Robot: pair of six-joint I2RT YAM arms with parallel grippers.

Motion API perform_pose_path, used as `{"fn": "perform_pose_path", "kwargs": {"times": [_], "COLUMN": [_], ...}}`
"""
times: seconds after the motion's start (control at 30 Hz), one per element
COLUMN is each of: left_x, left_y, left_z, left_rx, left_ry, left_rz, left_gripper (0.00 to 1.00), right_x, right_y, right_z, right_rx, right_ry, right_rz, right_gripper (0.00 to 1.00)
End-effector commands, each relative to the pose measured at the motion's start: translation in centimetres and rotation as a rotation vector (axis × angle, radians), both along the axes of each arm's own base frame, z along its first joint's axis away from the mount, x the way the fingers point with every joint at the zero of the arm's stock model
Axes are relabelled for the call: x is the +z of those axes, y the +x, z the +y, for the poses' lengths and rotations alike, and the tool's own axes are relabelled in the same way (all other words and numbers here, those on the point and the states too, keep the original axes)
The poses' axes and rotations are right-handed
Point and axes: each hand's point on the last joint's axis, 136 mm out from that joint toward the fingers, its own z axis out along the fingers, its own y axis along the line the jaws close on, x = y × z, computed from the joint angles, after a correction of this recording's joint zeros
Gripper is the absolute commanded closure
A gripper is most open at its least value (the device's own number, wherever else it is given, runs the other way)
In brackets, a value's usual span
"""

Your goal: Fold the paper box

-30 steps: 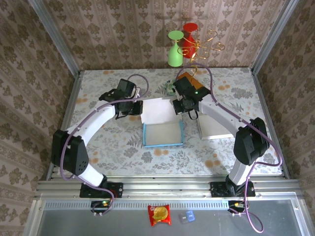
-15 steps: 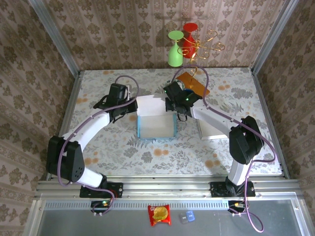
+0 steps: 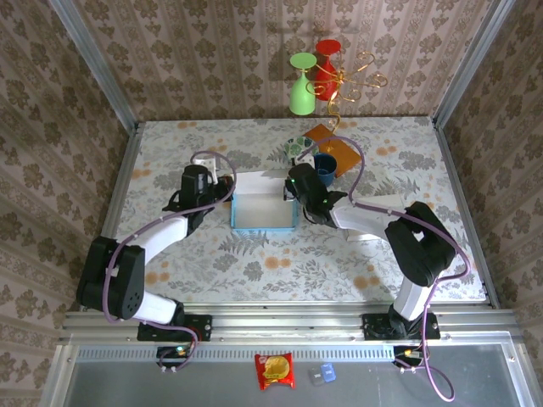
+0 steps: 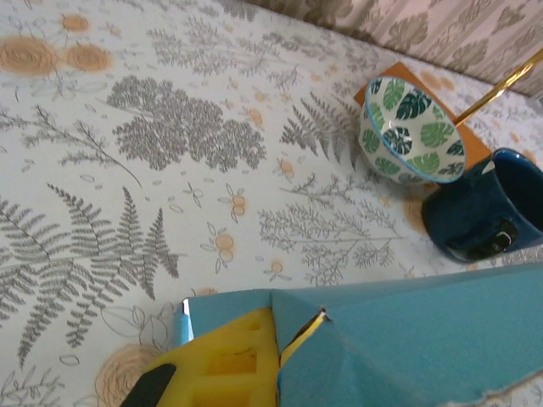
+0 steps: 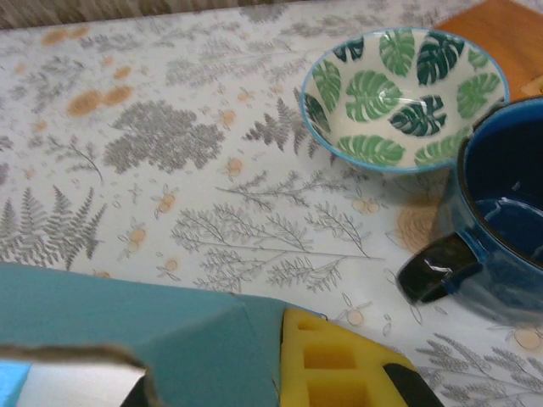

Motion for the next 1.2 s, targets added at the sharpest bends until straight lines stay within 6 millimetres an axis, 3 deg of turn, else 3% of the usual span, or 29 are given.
{"fn": "perform_pose_path", "kwargs": {"times": [0.0, 0.53, 0.77, 0.87, 1.17], "left_x": [5.2, -0.4, -2.0, -2.7, -3.3], "left_y": [0.1, -3.8, -5.6, -6.4, -7.0], "left_z": [-2.4, -1.8, -1.7, -1.4, -0.4], "left_rx": [-0.126, -0.151, -0.151, -0.142, -0.107], "left_ry": [-0.132, -0.201, -0.191, -0.183, -0.075], "left_rz": [-0.212, -0.196, -0.162, -0.151, -0.142], "left_gripper": [1.0, 1.0, 1.0, 1.0, 1.0], "right_x": [5.2, -0.2, -1.9, -2.2, -0.8], "right_y": [0.4, -3.4, -5.2, -5.9, -8.2], "right_z": [2.7, 2.7, 2.2, 2.2, 3.6], "right_rx": [0.054, 0.053, 0.043, 0.053, 0.152], "right_ry": [0.161, 0.028, -0.044, -0.058, 0.071], "right_rz": [-0.206, -0.173, -0.119, -0.093, 0.069], "right_gripper": [1.0, 1.0, 0.92, 0.9, 0.7]}}
